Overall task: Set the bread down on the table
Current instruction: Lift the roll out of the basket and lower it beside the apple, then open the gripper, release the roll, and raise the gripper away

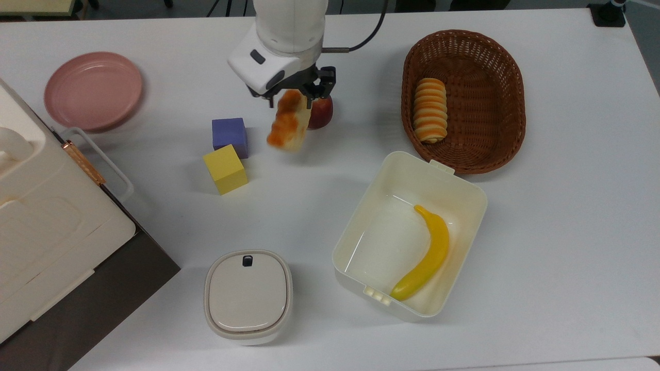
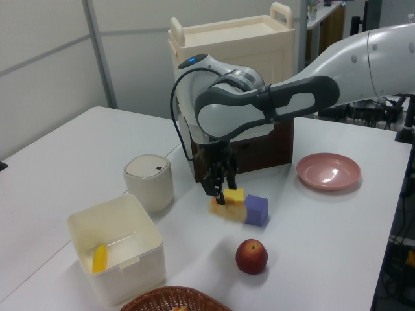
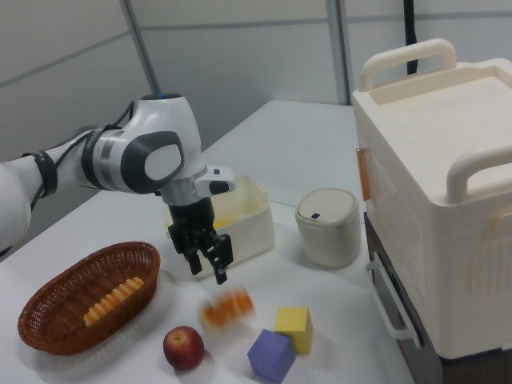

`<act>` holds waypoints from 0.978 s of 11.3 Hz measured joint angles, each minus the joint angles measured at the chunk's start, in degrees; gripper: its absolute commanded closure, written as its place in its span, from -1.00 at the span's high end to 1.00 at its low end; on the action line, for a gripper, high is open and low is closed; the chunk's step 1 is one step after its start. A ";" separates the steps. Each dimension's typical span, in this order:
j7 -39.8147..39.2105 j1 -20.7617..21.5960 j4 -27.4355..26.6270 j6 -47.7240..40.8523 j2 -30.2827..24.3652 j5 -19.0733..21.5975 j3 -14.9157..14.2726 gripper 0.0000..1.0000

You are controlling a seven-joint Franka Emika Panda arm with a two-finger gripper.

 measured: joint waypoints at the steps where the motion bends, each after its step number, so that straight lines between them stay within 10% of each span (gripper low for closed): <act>1: -0.04 -0.13 0.54 0.00 -0.03 -0.75 -0.28 1.00; 11: -1.23 -4.16 5.07 -4.47 -9.61 5.53 -4.21 1.00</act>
